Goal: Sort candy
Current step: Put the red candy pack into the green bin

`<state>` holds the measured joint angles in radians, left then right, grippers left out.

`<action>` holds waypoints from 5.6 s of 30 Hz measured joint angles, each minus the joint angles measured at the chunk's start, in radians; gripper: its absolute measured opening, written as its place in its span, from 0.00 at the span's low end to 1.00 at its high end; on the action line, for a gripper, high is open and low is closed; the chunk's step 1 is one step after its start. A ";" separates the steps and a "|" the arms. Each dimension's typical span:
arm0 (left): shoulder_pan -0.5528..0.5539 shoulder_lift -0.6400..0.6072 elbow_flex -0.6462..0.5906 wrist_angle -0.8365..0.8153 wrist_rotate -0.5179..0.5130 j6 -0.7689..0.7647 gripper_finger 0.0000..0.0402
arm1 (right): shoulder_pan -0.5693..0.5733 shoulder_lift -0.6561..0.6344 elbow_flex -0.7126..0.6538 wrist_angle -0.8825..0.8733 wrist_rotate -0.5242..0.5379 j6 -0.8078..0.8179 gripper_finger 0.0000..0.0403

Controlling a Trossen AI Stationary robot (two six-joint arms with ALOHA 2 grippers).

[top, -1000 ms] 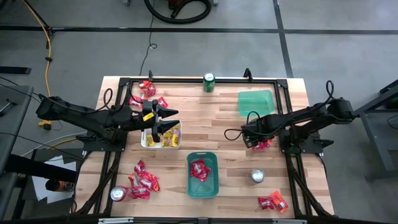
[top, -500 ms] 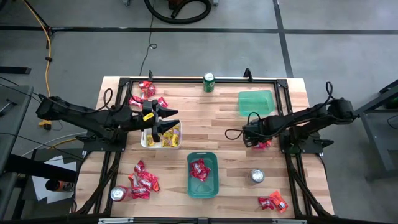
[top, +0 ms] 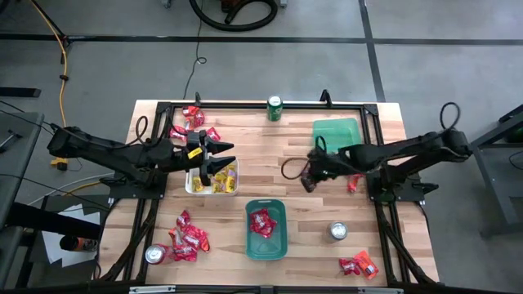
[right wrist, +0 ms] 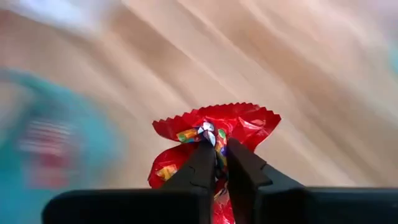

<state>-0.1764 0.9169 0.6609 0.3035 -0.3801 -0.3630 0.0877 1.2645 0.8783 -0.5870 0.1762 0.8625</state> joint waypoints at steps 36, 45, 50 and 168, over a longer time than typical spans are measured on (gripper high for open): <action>0.000 0.000 0.000 0.000 -0.001 -0.001 0.58 | 0.221 0.346 0.232 0.552 -0.294 -0.164 0.26; 0.000 0.000 0.000 0.000 -0.001 -0.001 0.58 | 0.214 0.334 0.232 0.551 -0.346 -0.233 0.51; 0.000 0.000 0.000 -0.002 -0.001 0.000 0.58 | 0.187 0.293 0.259 0.500 -0.416 -0.238 0.54; -0.554 0.702 0.398 -1.239 0.402 -0.177 0.05 | 0.062 0.015 0.150 0.505 0.250 -0.591 0.55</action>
<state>-0.7302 1.6187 1.0592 -0.9356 0.0221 -0.5402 0.1501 1.2793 1.0286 -0.0822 0.4264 0.2718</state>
